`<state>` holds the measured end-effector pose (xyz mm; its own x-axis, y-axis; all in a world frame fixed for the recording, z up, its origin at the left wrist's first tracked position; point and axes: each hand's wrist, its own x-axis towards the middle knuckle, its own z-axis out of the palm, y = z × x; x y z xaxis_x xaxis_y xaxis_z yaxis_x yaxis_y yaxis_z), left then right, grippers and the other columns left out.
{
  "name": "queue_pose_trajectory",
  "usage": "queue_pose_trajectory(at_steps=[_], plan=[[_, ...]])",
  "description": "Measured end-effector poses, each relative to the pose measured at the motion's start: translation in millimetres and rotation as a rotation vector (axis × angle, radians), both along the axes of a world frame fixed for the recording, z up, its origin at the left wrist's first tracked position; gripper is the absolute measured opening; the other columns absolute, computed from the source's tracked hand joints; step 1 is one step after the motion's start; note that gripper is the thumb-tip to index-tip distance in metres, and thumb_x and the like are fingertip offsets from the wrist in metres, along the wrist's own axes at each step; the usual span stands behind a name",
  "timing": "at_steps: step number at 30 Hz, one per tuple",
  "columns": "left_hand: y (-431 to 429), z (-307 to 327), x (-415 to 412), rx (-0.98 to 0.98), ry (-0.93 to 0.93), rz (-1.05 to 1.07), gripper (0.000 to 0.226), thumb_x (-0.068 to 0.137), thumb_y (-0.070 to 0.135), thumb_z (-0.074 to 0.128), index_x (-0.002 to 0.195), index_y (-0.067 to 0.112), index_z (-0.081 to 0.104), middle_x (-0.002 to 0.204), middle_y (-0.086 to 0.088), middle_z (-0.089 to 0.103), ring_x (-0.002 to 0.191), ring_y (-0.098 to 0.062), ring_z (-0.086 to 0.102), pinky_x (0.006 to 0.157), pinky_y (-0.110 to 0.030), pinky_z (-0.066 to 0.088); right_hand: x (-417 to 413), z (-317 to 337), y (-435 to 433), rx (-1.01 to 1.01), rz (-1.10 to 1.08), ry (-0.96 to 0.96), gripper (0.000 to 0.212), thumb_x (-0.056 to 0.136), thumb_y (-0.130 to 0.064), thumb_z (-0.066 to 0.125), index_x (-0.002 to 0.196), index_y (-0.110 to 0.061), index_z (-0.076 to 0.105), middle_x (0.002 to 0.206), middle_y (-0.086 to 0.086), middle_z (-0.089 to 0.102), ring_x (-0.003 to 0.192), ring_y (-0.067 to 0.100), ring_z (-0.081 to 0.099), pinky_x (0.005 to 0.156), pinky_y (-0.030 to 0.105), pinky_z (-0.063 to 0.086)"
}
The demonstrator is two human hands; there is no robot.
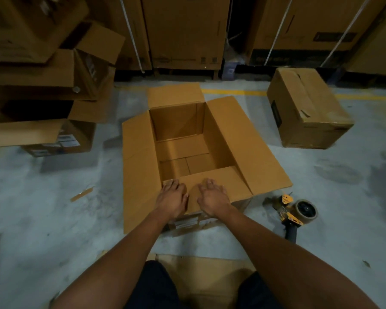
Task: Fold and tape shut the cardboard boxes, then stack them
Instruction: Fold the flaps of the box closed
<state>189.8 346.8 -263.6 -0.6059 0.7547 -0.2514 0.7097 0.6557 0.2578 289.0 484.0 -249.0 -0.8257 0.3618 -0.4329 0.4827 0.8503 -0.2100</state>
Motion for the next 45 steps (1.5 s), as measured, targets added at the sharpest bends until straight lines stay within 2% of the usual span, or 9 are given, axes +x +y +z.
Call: queue_pose_trajectory(at_steps=[8,14,17,23,35,38,41,43,45], plan=[[-17.8,36.9,31.8,0.054,-0.098,0.022,0.037,0.105,0.037,0.037,0.122,0.01,0.056,0.129,-0.015,0.055,0.121,-0.032,0.05,0.102,-0.04,0.041,50.6,27.6,-16.0,-0.094,-0.055,0.187,0.06,0.102,-0.035,0.048,0.152,-0.005,0.033,0.156,0.029,0.032,0.149,0.036,0.024,0.116,0.039,0.029],[-34.2,80.7,46.1,0.198,-0.073,0.094,0.049,0.106,0.034,0.04,0.144,0.005,0.046,0.15,-0.019,0.044,0.141,-0.033,0.038,0.115,-0.04,0.032,69.9,57.3,-22.0,-0.123,-0.098,0.36,0.063,0.104,-0.039,0.045,0.154,-0.003,0.031,0.158,0.021,0.034,0.152,0.03,0.02,0.118,0.039,0.027],[-34.0,99.7,34.1,0.248,-0.04,0.089,0.045,0.106,0.034,0.042,0.139,0.006,0.051,0.145,-0.017,0.05,0.139,-0.031,0.041,0.111,-0.038,0.034,62.2,73.5,-20.7,-0.138,-0.09,0.442,0.064,0.104,-0.041,0.045,0.154,-0.003,0.031,0.16,0.021,0.03,0.153,0.028,0.017,0.116,0.037,0.028],[-17.0,121.5,-51.3,0.343,-0.045,0.184,0.034,0.102,0.026,0.051,0.129,0.008,0.061,0.135,-0.013,0.058,0.123,-0.03,0.054,0.096,-0.033,0.042,-0.2,102.1,-4.9,-0.22,-0.154,0.484,0.064,0.104,-0.046,0.043,0.157,-0.014,0.028,0.165,0.014,0.019,0.153,0.027,0.018,0.117,0.038,0.027],[72.8,74.8,-267.8,0.63,-0.212,0.487,0.017,0.097,0.009,0.055,0.104,0.008,0.071,0.114,-0.014,0.068,0.106,-0.031,0.061,0.08,-0.03,0.043,-195.5,97.7,97.5,-0.332,-0.29,0.615,0.063,0.104,-0.042,0.046,0.158,-0.015,0.025,0.161,0.006,0.033,0.146,0.025,0.034,0.113,0.034,0.03],[99.5,49.6,-300.8,0.686,-0.318,0.545,0.022,0.098,0.003,0.049,0.11,0.009,0.067,0.128,-0.016,0.062,0.11,-0.035,0.059,0.081,-0.035,0.045,-224.0,81.7,138.8,-0.319,-0.341,0.598,0.064,0.103,-0.042,0.048,0.157,-0.015,0.027,0.161,0.007,0.034,0.146,0.025,0.033,0.114,0.033,0.029],[123.5,38.4,-326.6,0.742,-0.45,0.618,0.038,0.103,0.004,0.047,0.141,0.006,0.05,0.15,-0.013,0.042,0.134,-0.034,0.043,0.094,-0.035,0.04,-242.9,70.2,171.1,-0.312,-0.341,0.582,0.061,0.103,-0.037,0.05,0.156,-0.014,0.029,0.159,0.006,0.036,0.145,0.025,0.035,0.11,0.028,0.03],[140.1,31.9,-345.1,0.862,-0.591,0.681,0.05,0.103,0.006,0.047,0.151,0.008,0.035,0.148,-0.008,0.041,0.135,-0.032,0.041,0.099,-0.038,0.04,-253.3,63.8,186.6,-0.326,-0.34,0.573,0.058,0.103,-0.034,0.051,0.154,-0.013,0.031,0.157,0.006,0.039,0.143,0.027,0.038,0.108,0.028,0.032],[153.2,26.5,-363.0,1.032,-0.862,0.836,0.048,0.099,0.024,0.051,0.143,0.005,0.044,0.129,-0.008,0.055,0.115,-0.027,0.057,0.089,-0.036,0.048,-260.8,57.7,195.6,-0.322,-0.332,0.542,0.061,0.103,-0.034,0.052,0.155,-0.013,0.028,0.158,0.007,0.038,0.143,0.028,0.038,0.108,0.029,0.033]])
